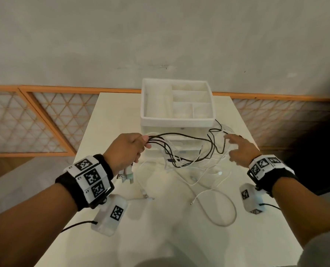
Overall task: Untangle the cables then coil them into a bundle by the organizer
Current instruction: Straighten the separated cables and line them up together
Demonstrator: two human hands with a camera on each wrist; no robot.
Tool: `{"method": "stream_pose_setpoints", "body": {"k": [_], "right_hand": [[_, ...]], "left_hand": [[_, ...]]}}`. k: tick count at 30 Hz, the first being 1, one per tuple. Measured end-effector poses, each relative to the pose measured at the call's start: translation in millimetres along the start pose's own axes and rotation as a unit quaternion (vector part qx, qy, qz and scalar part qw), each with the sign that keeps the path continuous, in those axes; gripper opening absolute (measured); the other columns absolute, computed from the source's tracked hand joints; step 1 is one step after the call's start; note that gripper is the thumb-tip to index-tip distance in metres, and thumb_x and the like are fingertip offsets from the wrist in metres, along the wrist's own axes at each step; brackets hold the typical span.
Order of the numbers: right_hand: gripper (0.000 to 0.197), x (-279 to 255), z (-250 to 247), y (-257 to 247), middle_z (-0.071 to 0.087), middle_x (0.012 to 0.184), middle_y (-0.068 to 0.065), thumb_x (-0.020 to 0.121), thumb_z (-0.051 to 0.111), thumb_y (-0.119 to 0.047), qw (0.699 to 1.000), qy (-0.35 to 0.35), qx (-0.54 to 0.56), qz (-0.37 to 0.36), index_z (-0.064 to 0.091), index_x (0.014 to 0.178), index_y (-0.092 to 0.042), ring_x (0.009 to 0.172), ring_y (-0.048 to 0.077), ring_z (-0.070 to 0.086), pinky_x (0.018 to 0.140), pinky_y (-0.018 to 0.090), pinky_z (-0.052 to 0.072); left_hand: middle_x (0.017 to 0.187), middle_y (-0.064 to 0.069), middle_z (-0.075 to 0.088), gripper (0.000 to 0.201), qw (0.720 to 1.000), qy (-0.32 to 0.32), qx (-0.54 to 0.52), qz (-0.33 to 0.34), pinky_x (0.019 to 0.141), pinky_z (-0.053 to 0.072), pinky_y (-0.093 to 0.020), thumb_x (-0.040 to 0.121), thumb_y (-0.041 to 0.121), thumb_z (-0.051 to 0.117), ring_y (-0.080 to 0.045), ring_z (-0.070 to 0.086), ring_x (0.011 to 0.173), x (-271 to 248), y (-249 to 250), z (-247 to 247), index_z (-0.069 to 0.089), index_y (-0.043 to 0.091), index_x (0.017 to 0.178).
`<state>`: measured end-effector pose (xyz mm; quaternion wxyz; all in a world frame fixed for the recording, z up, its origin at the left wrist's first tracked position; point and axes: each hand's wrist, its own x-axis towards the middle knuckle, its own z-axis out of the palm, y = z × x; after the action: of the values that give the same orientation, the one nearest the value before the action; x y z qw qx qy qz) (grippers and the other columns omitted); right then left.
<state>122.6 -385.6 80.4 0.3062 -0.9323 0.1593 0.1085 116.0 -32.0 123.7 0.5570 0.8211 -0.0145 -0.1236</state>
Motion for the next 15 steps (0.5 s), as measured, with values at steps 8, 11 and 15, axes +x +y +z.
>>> {"method": "stream_pose_setpoints", "body": {"k": [8, 11, 15], "right_hand": [[0.065, -72.0, 56.1, -104.8, 0.064, 0.058, -0.005, 0.08, 0.079, -0.046, 0.968, -0.086, 0.073, -0.222, 0.043, 0.134, -0.048, 0.049, 0.002, 0.057, 0.056, 0.012, 0.047], [0.02, -55.9, 62.0, -101.1, 0.069, 0.06, 0.001, 0.09, 0.069, -0.035, 0.982, -0.138, 0.039, -0.124, 0.067, 0.099, -0.017, 0.048, 0.016, 0.063, 0.055, 0.029, 0.056], [0.004, -36.7, 58.3, -77.2, 0.071, 0.069, 0.003, 0.084, 0.07, -0.017, 0.982, 0.138, 0.067, -0.113, 0.067, 0.085, -0.016, 0.064, 0.026, 0.068, 0.075, 0.037, 0.057]], "left_hand": [[0.047, 0.013, 0.036, 0.055, 0.991, -0.056, 0.066, 0.104, 0.051, 0.027, -0.025, 0.101, 0.046, 0.044, -0.006, 0.029, 0.043, -12.1, 38.0, 17.1, 0.043, 0.026, 0.049], [0.047, 0.013, 0.033, 0.054, 0.983, -0.078, 0.08, 0.148, 0.047, 0.027, -0.018, 0.1, 0.041, 0.049, -0.006, 0.027, 0.043, -20.6, 45.0, 11.5, 0.036, 0.023, 0.051], [0.055, 0.003, 0.039, 0.054, 0.972, -0.11, 0.188, 0.088, 0.046, 0.038, -0.021, 0.1, 0.045, 0.044, -0.009, 0.035, 0.042, -26.9, 22.2, -14.5, 0.054, 0.0, 0.072]]}}
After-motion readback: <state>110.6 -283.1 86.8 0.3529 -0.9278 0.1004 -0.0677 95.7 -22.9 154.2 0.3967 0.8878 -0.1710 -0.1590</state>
